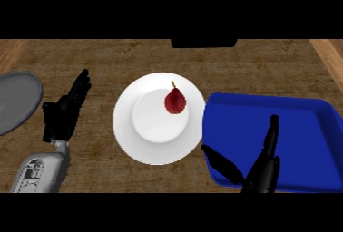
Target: Pick the pear from the tray and place it in the plate
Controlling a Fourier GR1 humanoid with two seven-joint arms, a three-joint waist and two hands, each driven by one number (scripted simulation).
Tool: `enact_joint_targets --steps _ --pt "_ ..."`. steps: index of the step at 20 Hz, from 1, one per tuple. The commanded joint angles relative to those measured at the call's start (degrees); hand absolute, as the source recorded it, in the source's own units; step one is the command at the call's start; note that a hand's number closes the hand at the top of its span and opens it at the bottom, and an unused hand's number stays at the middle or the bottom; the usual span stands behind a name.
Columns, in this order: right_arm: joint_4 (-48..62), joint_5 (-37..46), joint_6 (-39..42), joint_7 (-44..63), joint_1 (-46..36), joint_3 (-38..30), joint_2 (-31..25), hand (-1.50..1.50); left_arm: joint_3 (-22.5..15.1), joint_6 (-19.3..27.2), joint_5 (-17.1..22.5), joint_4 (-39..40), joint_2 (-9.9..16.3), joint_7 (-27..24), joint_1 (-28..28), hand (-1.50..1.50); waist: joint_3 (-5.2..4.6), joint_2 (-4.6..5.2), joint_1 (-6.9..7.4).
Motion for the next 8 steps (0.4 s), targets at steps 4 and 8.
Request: enact_joint_targets --steps 4,8 --pt "-13.7 -8.5 -2.8 -5.5 12.0 -0.2 -11.1 -1.5 0.0 0.0 -0.8 0.5 -1.0 -1.2 -0.2 0.0 0.02 0.22 0.55" --pt "-11.5 -15.0 -4.9 -11.9 13.5 -0.1 -12.8 -1.5 0.9 -1.8 0.1 -3.1 0.1 3.2 -0.9 0.0 0.03 0.24 0.83"
